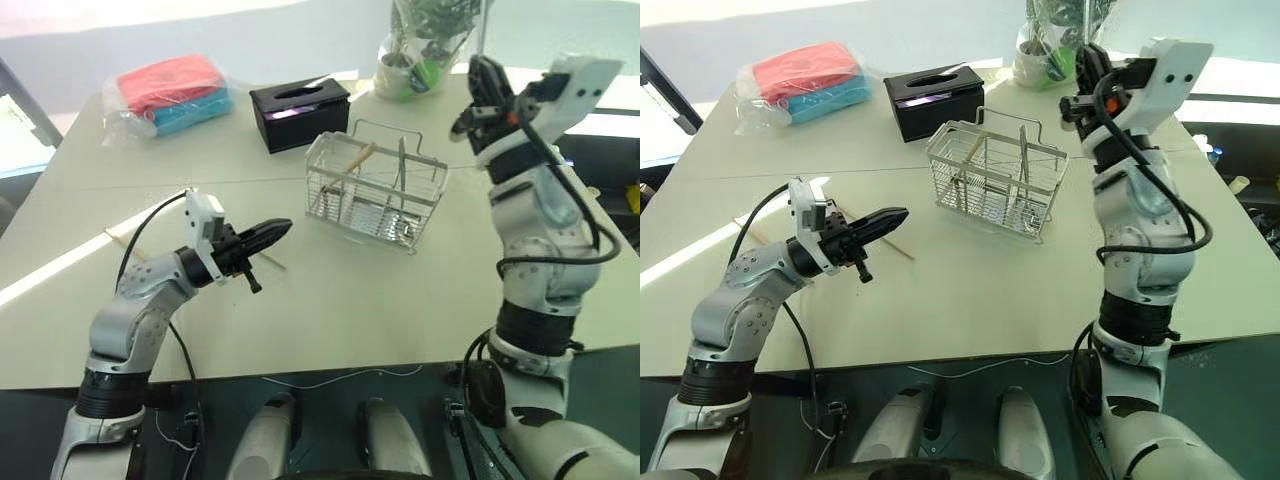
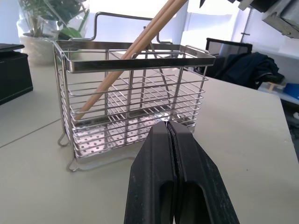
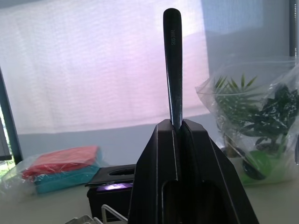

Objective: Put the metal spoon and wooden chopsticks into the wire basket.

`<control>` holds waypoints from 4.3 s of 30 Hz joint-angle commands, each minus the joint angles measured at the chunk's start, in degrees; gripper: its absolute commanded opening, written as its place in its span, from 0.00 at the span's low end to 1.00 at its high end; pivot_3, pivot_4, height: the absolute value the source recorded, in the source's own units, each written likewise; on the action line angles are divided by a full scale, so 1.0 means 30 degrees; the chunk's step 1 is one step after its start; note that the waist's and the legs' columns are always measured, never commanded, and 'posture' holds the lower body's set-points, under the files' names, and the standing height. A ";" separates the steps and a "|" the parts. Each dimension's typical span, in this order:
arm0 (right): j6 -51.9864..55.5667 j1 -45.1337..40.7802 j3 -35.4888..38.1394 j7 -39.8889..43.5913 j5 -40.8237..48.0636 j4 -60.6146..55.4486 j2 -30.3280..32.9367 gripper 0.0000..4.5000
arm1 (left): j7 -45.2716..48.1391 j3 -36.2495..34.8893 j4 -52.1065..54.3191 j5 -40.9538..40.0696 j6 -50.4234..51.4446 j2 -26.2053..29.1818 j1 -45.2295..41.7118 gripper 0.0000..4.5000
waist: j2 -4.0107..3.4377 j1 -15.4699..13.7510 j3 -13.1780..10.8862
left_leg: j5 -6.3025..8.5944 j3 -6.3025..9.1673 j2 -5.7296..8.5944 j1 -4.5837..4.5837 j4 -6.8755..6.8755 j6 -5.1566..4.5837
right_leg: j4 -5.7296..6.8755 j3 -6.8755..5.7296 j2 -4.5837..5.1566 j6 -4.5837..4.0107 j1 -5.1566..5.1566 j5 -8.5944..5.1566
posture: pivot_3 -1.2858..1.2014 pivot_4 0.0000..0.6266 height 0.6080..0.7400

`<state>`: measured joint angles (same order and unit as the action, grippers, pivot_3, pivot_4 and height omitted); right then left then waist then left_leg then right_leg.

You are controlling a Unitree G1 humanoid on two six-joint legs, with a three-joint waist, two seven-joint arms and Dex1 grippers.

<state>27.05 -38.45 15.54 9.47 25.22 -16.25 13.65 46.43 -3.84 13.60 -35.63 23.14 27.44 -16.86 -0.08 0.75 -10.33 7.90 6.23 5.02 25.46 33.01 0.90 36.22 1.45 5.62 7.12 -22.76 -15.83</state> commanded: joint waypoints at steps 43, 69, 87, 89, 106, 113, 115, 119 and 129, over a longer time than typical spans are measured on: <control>-0.4957 0.2241 -0.1123 0.1153 -0.0444 0.2267 -0.0802 1.00 | -0.1088 -0.0972 0.0480 -0.0046 -0.0519 -0.0620 -0.0082 0.00 | 0.0000 -0.0033 0.0003 | -0.0001 0.0007 0.0002 -0.0029 -0.0002 0.0013 | 0.0008 -0.0001 -0.0006 -0.0004 0.0005 0.0002 | 0.52 0.24 1.00; 0.8955 0.2901 0.0549 0.6871 1.3016 -0.5798 1.0633 0.01 | -0.9847 -0.1100 0.3256 0.2494 0.2399 -0.3275 0.1300 0.00 | 0.0047 -0.0084 -0.0017 | 0.0008 0.0002 0.0001 0.0047 0.0012 -0.0005 | -0.0051 -0.0027 0.0087 -0.0005 0.0012 -0.0005 | 0.52 0.24 1.00; 0.7636 0.4441 -0.2008 0.9239 1.0177 -0.5189 1.0734 0.00 | -1.9762 -0.2694 0.2870 0.4366 0.8559 -0.7169 -0.0609 0.12 | 0.0157 -0.0531 -0.0069 | 0.0013 0.0000 0.0012 0.0087 0.0074 0.0000 | -0.0065 -0.0064 0.0081 0.0004 0.0021 -0.0001 | 0.52 0.24 1.00; 0.7638 0.4492 -0.2112 0.9352 1.0090 -0.5209 1.0710 0.00 | -2.0126 -0.2842 0.2812 0.4552 0.8912 -0.7433 -0.0804 0.30 | 0.0180 -0.0531 -0.0083 | 0.0015 0.0005 0.0012 0.0095 0.0074 0.0005 | -0.0063 -0.0068 0.0075 0.0005 0.0012 0.0000 | 0.52 0.24 1.00; 0.7207 0.5392 -0.2633 0.9541 0.9142 -0.5513 1.0224 0.00 | -2.2091 -0.2529 -0.1697 0.7744 0.8564 -0.8842 -0.5251 0.99 | 0.0242 -0.0539 -0.0118 | 0.0022 0.0005 0.0016 0.0094 0.0081 0.0021 | -0.0060 -0.0084 0.0039 0.0016 0.0020 0.0007 | 0.52 0.24 1.00; 0.7090 0.5494 -0.2625 0.9383 0.8744 -0.5457 0.9926 0.00 | -2.3854 -0.3621 -0.4963 0.8805 0.7980 -0.9400 -0.7337 0.99 | 0.0262 -0.0513 -0.0128 | 0.0010 0.0011 0.0014 0.0096 0.0084 0.0003 | -0.0058 -0.0083 0.0022 0.0082 0.0014 0.0040 | 0.52 0.24 1.00; 0.7066 0.5519 -0.2711 0.9283 0.8641 -0.5466 0.9815 0.00 | -2.5266 -0.5256 -0.5878 0.8062 0.7972 -1.0533 -0.8292 0.99 | 0.0268 -0.0538 -0.0132 | 0.0009 0.0020 0.0013 0.0095 0.0085 0.0004 | -0.0049 -0.0087 0.0018 0.0089 0.0013 0.0043 | 0.52 0.24 1.00; 0.7107 0.5552 -0.2694 0.9132 0.8496 -0.5533 0.9626 0.00 | -2.6628 -0.6635 -0.6505 0.7807 0.8038 -1.1637 -0.8899 0.99 | 0.0285 -0.0544 -0.0141 | 0.0016 0.0029 0.0016 0.0099 0.0110 0.0015 | -0.0051 -0.0101 0.0018 0.0125 0.0029 0.0060 | 0.52 0.24 1.00; 0.7128 0.5606 -0.2586 0.8812 0.8353 -0.5582 0.9368 0.00 | -2.9326 -0.7882 -0.7040 0.7809 0.9745 -1.2325 -0.8590 0.99 | 0.0274 -0.0477 -0.0127 | 0.0027 0.0014 0.0011 0.0019 0.0114 0.0033 | -0.0032 -0.0088 0.0004 0.0145 0.0084 0.0068 | 0.52 0.24 1.00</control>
<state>49.58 -21.42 6.88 36.15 50.26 -31.35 41.91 -39.57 -26.08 -6.55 -13.02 50.54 -8.97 -43.51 0.74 -0.68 -10.71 7.99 6.27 5.06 25.50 33.35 1.01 36.13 1.19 5.63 7.56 -22.48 -15.63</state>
